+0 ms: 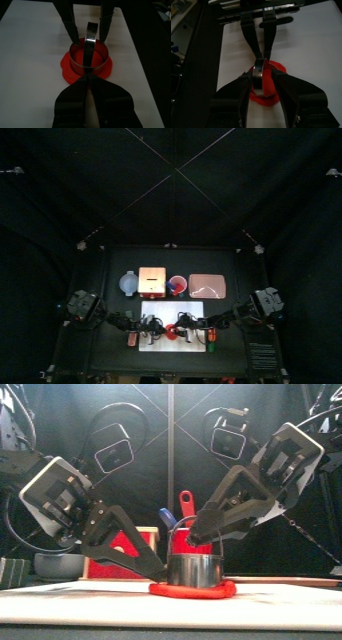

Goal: Get the cutter from the drawer then cut the dough then place the extra dough in the bowl
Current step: Place the extra dough in the bowl

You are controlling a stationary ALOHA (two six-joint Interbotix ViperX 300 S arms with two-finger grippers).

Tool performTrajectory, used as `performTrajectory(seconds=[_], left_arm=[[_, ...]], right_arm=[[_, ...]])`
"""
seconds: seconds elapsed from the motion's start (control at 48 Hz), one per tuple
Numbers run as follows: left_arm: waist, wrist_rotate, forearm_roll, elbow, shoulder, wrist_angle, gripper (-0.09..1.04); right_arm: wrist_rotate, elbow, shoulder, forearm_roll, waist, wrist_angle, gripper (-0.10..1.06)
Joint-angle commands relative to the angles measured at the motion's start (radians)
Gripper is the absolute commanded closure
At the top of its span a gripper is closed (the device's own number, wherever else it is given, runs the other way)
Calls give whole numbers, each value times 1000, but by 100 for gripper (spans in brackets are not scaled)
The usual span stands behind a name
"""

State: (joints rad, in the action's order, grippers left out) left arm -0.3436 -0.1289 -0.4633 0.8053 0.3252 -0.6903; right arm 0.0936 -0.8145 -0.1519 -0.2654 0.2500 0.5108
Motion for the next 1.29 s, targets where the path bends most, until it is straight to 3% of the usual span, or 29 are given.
performTrajectory(seconds=[0.021, 0.479, 1.292], left_arm=[[3, 2, -6, -18, -11, -2, 41], [3, 2, -34, -20, 6, 34, 41], [3, 2, -34, -35, 12, 87, 41]], right_arm=[[2, 18, 20, 2, -3, -5, 22], [2, 26, 20, 2, -5, -21, 39], [-3, 58, 37, 12, -26, 8, 39]])
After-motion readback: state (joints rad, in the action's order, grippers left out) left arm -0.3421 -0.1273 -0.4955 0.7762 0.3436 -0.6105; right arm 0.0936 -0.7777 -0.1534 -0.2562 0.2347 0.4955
